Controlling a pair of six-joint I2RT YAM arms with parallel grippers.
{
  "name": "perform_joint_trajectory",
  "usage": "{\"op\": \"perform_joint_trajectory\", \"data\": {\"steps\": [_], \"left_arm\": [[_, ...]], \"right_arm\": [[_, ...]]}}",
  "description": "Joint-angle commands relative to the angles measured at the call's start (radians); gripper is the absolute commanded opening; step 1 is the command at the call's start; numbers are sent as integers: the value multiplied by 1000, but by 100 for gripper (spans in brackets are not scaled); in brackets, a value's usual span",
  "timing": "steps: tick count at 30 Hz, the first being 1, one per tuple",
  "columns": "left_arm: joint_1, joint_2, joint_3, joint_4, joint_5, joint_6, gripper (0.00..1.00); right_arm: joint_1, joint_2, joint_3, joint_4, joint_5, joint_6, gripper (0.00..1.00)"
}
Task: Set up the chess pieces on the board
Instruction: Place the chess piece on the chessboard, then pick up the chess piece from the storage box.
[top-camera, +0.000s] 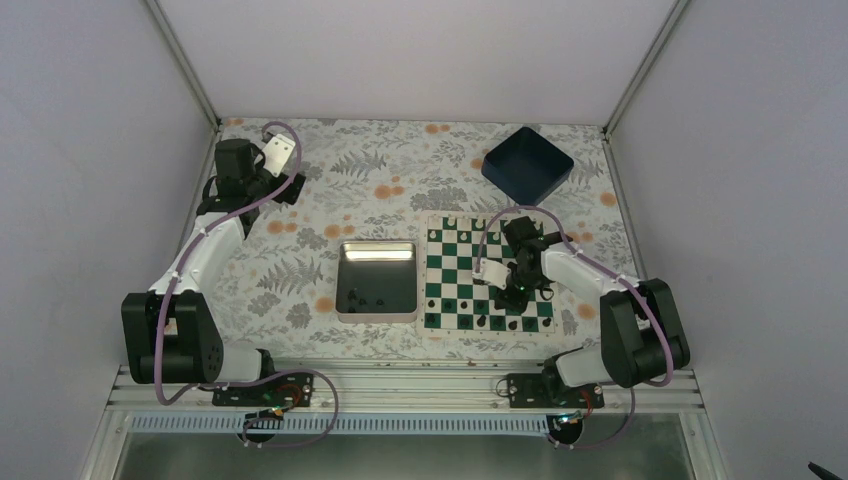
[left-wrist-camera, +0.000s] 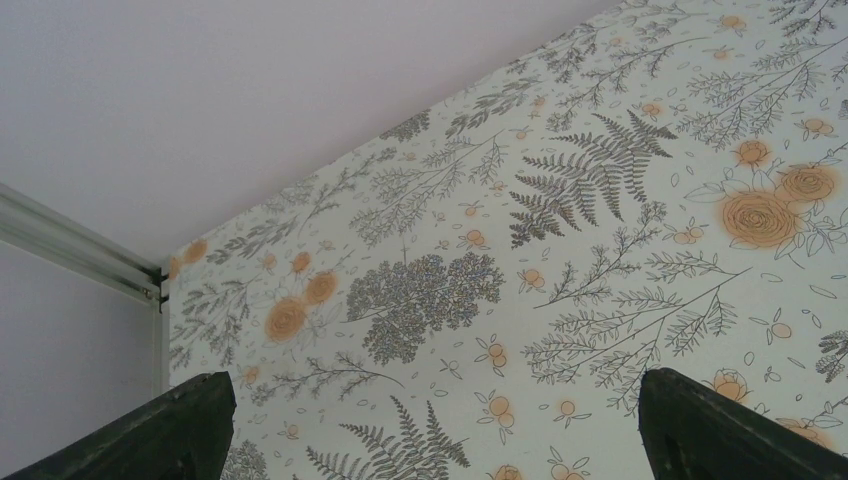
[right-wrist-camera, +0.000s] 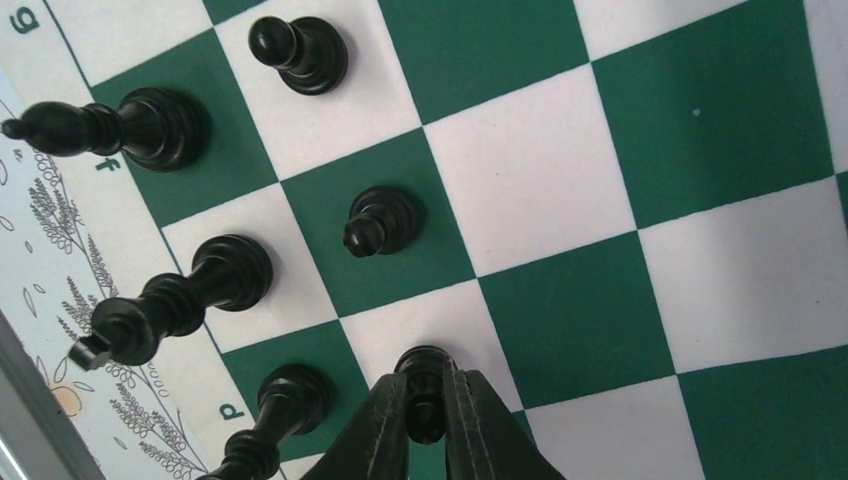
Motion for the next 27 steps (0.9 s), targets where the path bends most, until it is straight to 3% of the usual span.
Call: {"op": "perform_joint_trajectory", "data": {"steps": [1,6,13,16,21,27], "left_arm": [[0,-2,24,9,-8,-7,100],[0,2,26,4,-2,-5,100],[0,1,26,4,-3,-5,100],[0,0,23,6,-2,-5,100],[0,-6,24,7,3,-5,100],[1,-20,20,9,13,-6,100]], "right_arm": [[13,10,20,8,-28,-12,12],[14,18,16,9,-13,-9,17],[15,-34,54,-27,2,-4,38],[27,-53,122,-73,-13,3,43],[148,-11,313,-134,-12,37,45],[394,183,575,-114,54,88,47]]}}
